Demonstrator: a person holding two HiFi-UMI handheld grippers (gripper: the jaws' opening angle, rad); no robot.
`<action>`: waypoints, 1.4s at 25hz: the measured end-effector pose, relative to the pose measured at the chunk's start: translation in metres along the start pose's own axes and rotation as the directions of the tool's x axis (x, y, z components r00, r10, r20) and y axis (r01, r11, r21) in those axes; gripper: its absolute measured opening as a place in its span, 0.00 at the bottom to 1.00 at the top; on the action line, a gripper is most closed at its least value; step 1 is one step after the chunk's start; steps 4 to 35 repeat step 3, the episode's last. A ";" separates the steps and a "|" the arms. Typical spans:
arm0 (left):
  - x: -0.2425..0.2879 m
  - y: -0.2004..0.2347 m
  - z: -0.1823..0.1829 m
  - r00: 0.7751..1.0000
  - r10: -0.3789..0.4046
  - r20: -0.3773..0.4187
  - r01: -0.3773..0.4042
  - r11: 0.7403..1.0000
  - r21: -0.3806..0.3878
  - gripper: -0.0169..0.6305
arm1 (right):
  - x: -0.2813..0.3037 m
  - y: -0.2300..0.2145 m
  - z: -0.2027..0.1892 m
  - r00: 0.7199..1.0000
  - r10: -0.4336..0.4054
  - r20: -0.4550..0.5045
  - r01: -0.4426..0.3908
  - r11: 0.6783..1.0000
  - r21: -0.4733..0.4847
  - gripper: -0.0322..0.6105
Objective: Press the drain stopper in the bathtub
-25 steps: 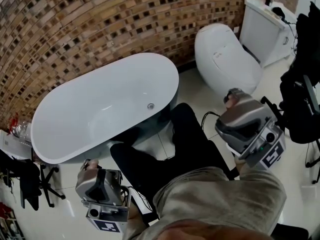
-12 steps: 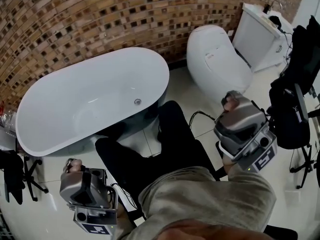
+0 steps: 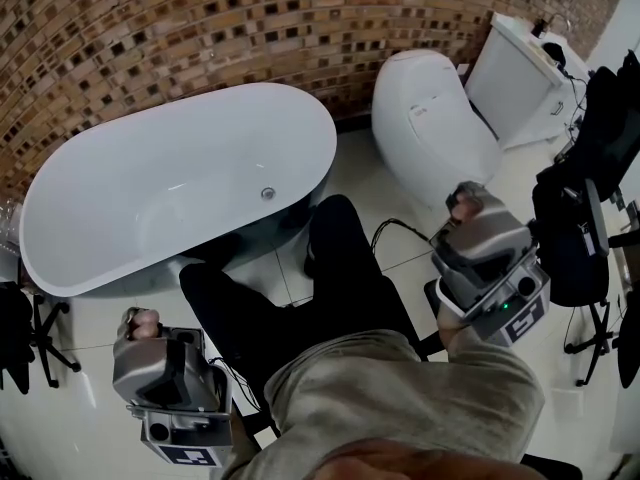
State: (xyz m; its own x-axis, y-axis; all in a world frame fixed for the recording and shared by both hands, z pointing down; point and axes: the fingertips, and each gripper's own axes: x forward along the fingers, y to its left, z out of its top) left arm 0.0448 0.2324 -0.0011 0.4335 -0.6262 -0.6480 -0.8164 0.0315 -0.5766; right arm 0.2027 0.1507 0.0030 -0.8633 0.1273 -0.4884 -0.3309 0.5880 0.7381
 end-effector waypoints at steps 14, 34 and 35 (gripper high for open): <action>0.001 -0.001 -0.002 1.000 -0.003 -0.002 0.003 1.000 0.005 0.01 | 0.000 -0.001 -0.001 1.000 -0.003 -0.001 0.003 1.000 0.000 0.05; 0.001 -0.001 -0.002 1.000 -0.003 -0.002 0.003 1.000 0.005 0.01 | 0.000 -0.001 -0.001 1.000 -0.003 -0.001 0.003 1.000 0.000 0.05; 0.001 -0.001 -0.002 1.000 -0.003 -0.002 0.003 1.000 0.005 0.01 | 0.000 -0.001 -0.001 1.000 -0.003 -0.001 0.003 1.000 0.000 0.05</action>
